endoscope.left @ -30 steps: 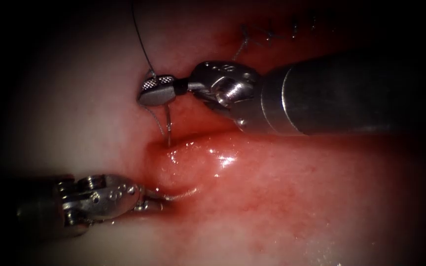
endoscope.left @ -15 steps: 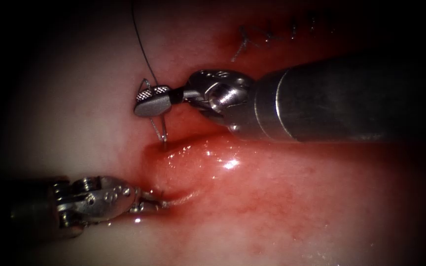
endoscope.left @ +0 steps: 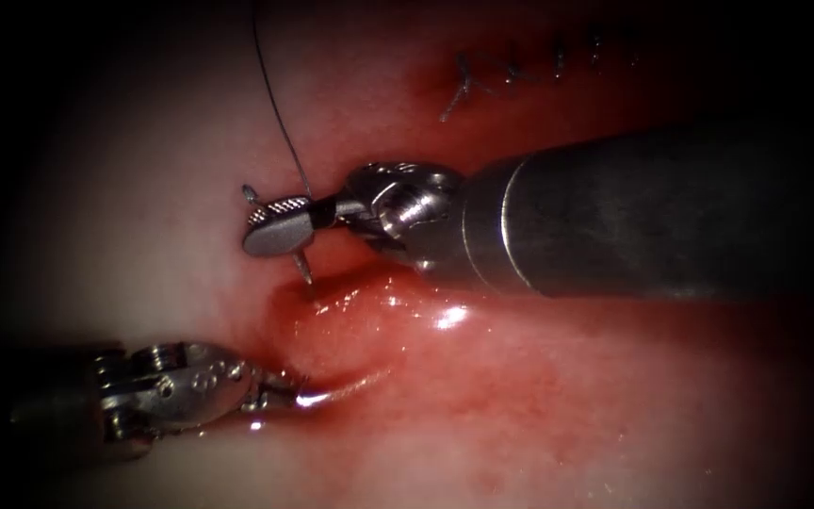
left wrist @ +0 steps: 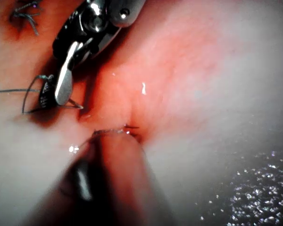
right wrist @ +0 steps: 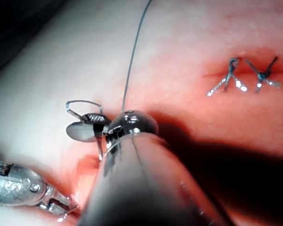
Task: Wound Closure
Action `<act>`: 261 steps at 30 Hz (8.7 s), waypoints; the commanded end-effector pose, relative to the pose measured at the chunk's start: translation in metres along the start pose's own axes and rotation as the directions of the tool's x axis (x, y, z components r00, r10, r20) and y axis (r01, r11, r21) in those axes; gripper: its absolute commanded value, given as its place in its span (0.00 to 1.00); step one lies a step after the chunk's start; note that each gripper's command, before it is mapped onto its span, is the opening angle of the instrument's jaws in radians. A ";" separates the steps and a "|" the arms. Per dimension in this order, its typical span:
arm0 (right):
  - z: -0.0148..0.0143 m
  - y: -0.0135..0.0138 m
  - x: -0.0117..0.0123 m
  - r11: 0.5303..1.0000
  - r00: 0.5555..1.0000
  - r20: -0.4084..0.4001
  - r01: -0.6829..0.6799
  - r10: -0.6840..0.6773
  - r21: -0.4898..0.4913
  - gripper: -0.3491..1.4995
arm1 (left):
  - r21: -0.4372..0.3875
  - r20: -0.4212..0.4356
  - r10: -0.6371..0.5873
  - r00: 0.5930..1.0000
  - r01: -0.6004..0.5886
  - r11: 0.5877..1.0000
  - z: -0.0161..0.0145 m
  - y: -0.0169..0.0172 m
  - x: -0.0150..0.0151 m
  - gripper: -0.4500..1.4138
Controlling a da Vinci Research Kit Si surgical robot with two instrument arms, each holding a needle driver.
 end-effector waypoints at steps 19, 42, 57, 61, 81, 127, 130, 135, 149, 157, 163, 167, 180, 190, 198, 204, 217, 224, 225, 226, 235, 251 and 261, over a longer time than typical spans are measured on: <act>-0.0005 0.0007 -0.0011 0.996 0.984 -0.161 0.069 -0.077 -0.052 0.37 | 0.019 -0.002 -0.005 1.000 0.005 1.000 -0.0001 0.0001 0.0010 0.36; -0.0125 0.0030 0.0067 0.804 0.850 -0.136 0.413 -0.509 -0.427 0.82 | 0.070 -0.267 0.353 0.896 -0.348 0.935 -0.0023 -0.0012 0.0038 0.48; -0.0132 0.0034 0.0063 0.792 0.844 -0.124 0.424 -0.521 -0.440 0.76 | 0.117 -0.333 0.388 0.860 -0.370 0.922 -0.0024 -0.0011 0.0071 0.57; -0.0131 0.0036 0.0061 0.789 0.842 -0.123 0.428 -0.525 -0.441 0.75 | 0.111 -0.343 0.388 0.855 -0.374 0.921 -0.0021 -0.0013 0.0080 0.57; -0.0131 0.0027 0.0067 0.710 0.760 -0.062 0.569 -0.647 -0.415 0.65 | -0.107 -0.456 0.120 0.882 -0.188 0.976 -0.0015 -0.0022 0.0092 0.00; -0.0041 -0.0034 0.0018 0.394 0.446 0.317 0.893 -0.837 -0.217 0.83 | -0.404 -0.554 -0.284 0.782 0.046 0.914 -0.0151 0.0064 0.0121 0.00; -0.0030 -0.0019 0.0009 0.378 0.425 0.345 0.905 -0.837 -0.197 0.81 | -0.360 -0.574 -0.240 0.783 0.022 0.933 -0.0163 0.0072 0.0120 0.00; -0.0021 0.0007 0.0004 0.354 0.404 0.382 0.914 -0.831 -0.197 0.80 | -0.319 -0.591 -0.188 0.785 -0.014 0.948 -0.0185 0.0085 0.0128 0.00; -0.0036 0.0026 -0.0018 0.392 0.427 0.429 0.904 -0.796 -0.172 0.00 | -0.204 -0.611 -0.095 0.786 -0.040 0.978 -0.0224 0.0105 0.0135 0.00; -0.0040 -0.0017 -0.0029 0.521 0.556 0.443 0.827 -0.704 -0.210 0.00 | -0.110 -0.586 -0.066 0.808 0.001 0.994 -0.0230 0.0101 0.0125 0.00; -0.0027 -0.0057 -0.0044 0.549 0.556 0.483 0.818 -0.677 -0.172 0.00 | -0.107 -0.588 -0.051 0.807 -0.016 0.994 -0.0234 0.0112 0.0127 0.00; -0.0017 -0.0092 -0.0054 0.583 0.577 0.484 0.797 -0.658 -0.158 0.00 | -0.100 -0.587 -0.042 0.808 -0.022 0.995 -0.0237 0.0119 0.0129 0.00; 0.0000 -0.0109 -0.0036 0.511 0.529 0.443 0.843 -0.724 -0.170 0.67 | -0.081 -0.588 -0.004 0.809 -0.055 0.995 -0.0239 0.0120 0.0123 0.00; -0.0022 -0.0080 0.0001 0.282 0.349 0.463 0.936 -0.815 -0.209 0.90 | -0.049 -0.566 0.006 0.824 -0.041 0.998 -0.0253 0.0106 0.0103 0.00; -0.0021 -0.0030 0.0001 0.216 0.330 0.485 0.937 -0.810 -0.276 0.90 | -0.032 -0.561 0.006 0.828 -0.029 0.999 -0.0243 0.0098 0.0102 0.00; -0.0020 -0.0012 -0.0007 0.202 0.317 0.501 0.941 -0.805 -0.271 0.67 | -0.031 -0.559 0.005 0.829 -0.027 0.999 -0.0242 0.0093 0.0099 0.00; -0.0024 -0.0070 -0.0038 0.382 0.421 0.590 0.903 -0.689 -0.198 0.00 | -0.001 -0.546 0.013 0.837 -0.016 1.000 -0.0225 0.0069 0.0086 0.00; -0.0009 -0.0134 -0.0052 0.435 0.436 0.583 0.888 -0.686 -0.152 0.00 | 0.004 -0.489 0.027 0.872 -0.029 1.000 -0.0207 0.0064 0.0074 0.00; -0.0007 -0.0140 -0.0054 0.443 0.440 0.583 0.884 -0.683 -0.148 0.00 | 0.004 -0.487 0.028 0.873 -0.030 1.000 -0.0206 0.0064 0.0074 0.00; -0.0005 -0.0148 -0.0057 0.454 0.442 0.583 0.880 -0.682 -0.136 0.00 | 0.004 -0.484 0.027 0.875 -0.029 1.000 -0.0206 0.0065 0.0075 0.00; 0.0009 -0.0160 -0.0062 0.492 0.458 0.567 0.864 -0.684 -0.105 0.00 | 0.005 -0.468 0.022 0.883 -0.022 1.000 -0.0210 0.0075 0.0078 0.00; -0.0022 -0.0082 -0.0002 0.321 0.384 0.464 0.923 -0.799 -0.211 0.93 | 0.031 -0.444 0.002 0.896 0.013 0.999 -0.0226 0.0062 0.0067 0.00; -0.0014 -0.0034 -0.0006 0.277 0.360 0.482 0.931 -0.799 -0.237 0.80 | 0.046 -0.435 -0.008 0.900 0.031 0.998 -0.0224 0.0060 0.0066 0.00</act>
